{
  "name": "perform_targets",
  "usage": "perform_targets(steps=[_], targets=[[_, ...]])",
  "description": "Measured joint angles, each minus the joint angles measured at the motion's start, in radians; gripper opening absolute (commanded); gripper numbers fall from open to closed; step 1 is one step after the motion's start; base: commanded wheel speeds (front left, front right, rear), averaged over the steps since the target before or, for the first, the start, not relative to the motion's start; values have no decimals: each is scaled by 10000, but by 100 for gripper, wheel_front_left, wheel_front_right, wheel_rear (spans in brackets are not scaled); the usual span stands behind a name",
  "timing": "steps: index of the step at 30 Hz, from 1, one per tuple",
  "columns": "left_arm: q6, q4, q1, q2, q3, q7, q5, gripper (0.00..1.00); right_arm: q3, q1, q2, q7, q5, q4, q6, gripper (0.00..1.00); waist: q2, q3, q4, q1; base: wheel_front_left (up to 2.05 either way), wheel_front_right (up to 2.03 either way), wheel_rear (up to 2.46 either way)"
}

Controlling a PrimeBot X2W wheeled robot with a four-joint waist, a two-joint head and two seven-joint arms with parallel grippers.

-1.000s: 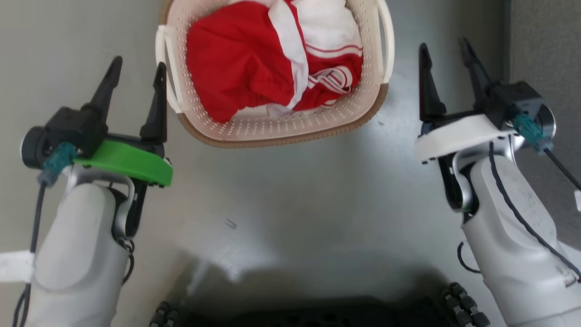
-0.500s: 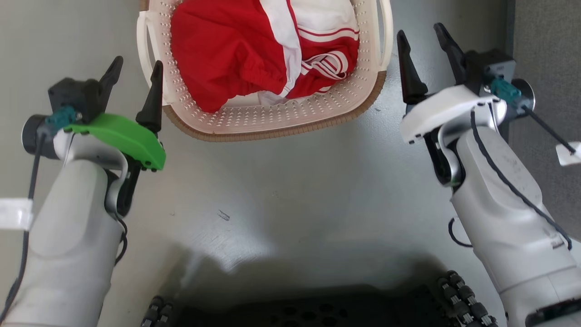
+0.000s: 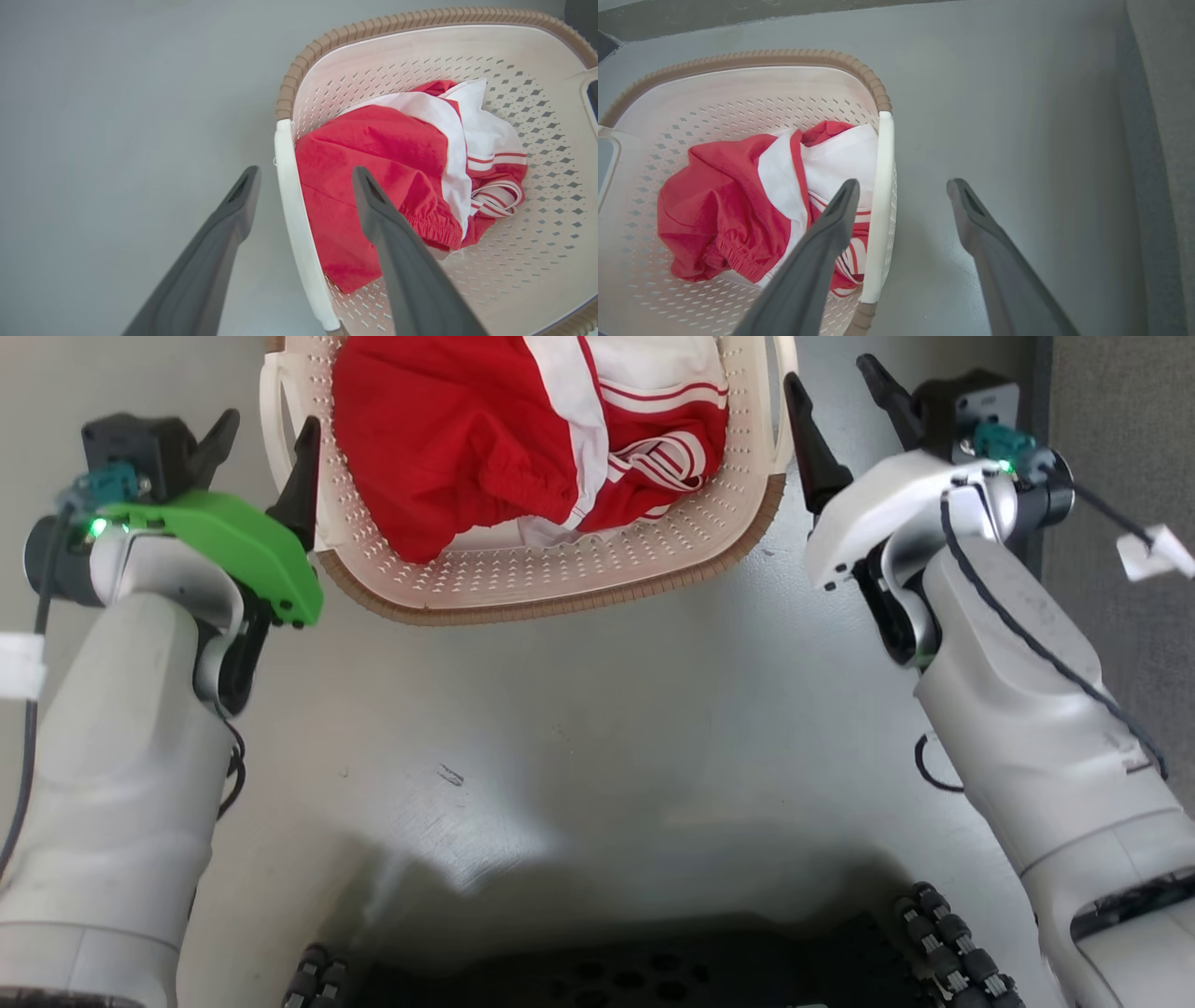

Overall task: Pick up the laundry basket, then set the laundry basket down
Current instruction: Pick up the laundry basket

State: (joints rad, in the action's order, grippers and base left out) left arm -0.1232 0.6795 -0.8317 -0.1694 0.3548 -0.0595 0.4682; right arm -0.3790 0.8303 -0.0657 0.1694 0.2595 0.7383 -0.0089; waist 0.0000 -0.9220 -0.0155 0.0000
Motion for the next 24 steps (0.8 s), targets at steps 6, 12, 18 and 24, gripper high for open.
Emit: perform_targets(steps=[6, 12, 18, 24], targets=[[-13, 617, -602, 75, 253, 445, 128, 100, -382, 483, -6, -347, 1016, 422, 144, 100, 0, -93, -12, 0, 0, 0, 0], [-13, 1147, -1046, 159, 573, 876, 341, 100, -895, 1073, -6, -738, 1469, 767, 205, 100, 0, -195, 8, 0, 0, 0, 0], [-15, 1544, -1347, 92, 658, 1206, 677, 100, -1340, 1476, -8, -934, 1875, 851, 267, 100, 0, -327, -28, 0, 0, 0, 0], [-15, 1795, -1714, -75, 823, 1298, 825, 100, -1755, 1834, -12, -1187, 2357, 993, 261, 100, 0, -517, -121, 0, 0, 0, 0]])
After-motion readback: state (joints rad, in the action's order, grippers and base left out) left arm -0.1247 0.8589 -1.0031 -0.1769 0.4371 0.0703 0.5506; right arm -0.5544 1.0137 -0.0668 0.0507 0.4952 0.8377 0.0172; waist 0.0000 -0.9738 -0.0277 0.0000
